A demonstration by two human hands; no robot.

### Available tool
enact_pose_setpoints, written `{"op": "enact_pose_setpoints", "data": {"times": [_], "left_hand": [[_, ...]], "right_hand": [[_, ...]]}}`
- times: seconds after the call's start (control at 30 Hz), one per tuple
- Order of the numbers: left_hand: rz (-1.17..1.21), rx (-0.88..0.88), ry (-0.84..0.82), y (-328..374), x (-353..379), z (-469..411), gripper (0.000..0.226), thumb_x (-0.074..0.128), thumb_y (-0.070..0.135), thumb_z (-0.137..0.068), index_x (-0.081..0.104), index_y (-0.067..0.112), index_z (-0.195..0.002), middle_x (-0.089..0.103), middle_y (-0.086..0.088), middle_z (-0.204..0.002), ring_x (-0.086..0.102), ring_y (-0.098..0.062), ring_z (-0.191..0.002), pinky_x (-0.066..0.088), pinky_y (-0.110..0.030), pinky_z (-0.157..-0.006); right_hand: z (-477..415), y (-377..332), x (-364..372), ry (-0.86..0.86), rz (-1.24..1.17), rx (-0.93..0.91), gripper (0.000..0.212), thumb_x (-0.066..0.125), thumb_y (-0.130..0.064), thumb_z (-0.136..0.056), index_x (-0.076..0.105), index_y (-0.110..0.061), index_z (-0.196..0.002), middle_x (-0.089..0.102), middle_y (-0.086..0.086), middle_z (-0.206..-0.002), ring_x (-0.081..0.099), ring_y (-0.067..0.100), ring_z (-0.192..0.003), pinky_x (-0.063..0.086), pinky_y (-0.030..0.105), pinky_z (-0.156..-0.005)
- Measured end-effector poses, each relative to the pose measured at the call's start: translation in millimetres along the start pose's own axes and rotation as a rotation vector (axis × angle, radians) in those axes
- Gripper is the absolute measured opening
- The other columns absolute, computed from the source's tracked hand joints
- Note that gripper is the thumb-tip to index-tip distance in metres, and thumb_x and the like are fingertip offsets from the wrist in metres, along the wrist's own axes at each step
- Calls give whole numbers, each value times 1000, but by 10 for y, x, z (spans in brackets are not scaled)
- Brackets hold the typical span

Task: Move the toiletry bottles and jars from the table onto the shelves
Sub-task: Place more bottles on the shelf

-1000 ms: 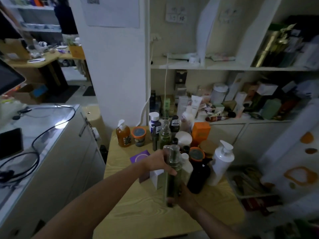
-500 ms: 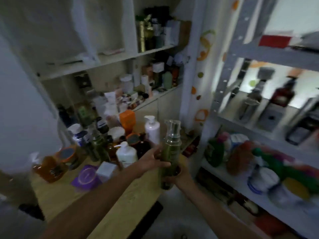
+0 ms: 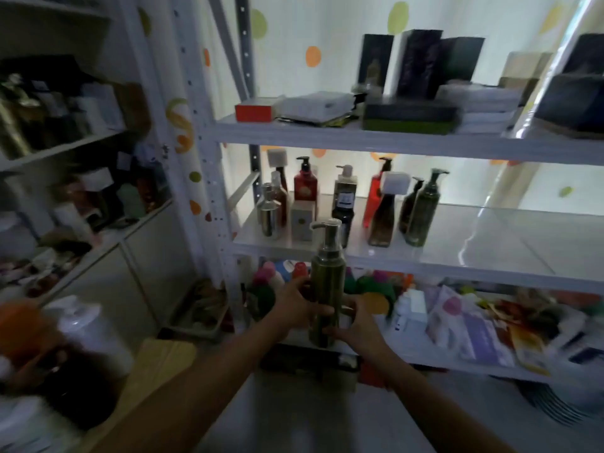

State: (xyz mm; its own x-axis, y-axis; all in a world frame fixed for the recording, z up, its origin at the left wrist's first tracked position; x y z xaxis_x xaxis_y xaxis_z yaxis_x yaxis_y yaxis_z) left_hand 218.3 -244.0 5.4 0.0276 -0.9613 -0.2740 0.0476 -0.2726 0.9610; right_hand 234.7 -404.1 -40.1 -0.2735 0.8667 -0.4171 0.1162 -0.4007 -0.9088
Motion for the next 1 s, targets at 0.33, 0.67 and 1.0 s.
{"op": "enact_pose_setpoints", "data": {"times": [0.33, 0.67, 1.0], "left_hand": [[49, 182, -165, 821, 2048, -999, 60, 84, 7, -66, 44, 15, -110, 55, 9, -101, 58, -12, -98, 48, -13, -74], [-81, 110, -366, 917, 2934, -1611, 72, 82, 17, -66, 48, 21, -130, 59, 1, -128, 53, -19, -121, 45, -48, -102], [-53, 185, -157, 924, 3022, -2338, 66, 79, 11, -70, 49, 17, -129, 60, 0, -125, 52, -13, -114, 41, -26, -93]], "right_hand": [[-205, 669, -1978, 371, 98, -11, 46, 77, -9, -74, 54, -9, -115, 57, -1, -106, 57, 17, -102, 39, 0, -74], [-551, 1231, -2843, 283, 71, 60, 39, 72, 0, -78, 55, -25, -102, 61, -8, -98, 58, -14, -92, 45, 6, -76], [-1393, 1215, -3089, 344, 208, 97, 41, 82, -24, -67, 60, -17, -101, 65, 0, -99, 61, 12, -91, 52, 23, -79]]}}
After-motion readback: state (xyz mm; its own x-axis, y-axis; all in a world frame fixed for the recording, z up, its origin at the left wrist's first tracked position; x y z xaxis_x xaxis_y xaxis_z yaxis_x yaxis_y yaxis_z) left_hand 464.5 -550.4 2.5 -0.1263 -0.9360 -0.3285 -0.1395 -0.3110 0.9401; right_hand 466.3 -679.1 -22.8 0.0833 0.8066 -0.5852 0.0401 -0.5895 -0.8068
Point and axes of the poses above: each hand's wrist, its own z-axis away from the middle knuckle, its own x-axis out of the palm, y = z × x, the point moved 3 cm from there along -z, towards the middle knuckle
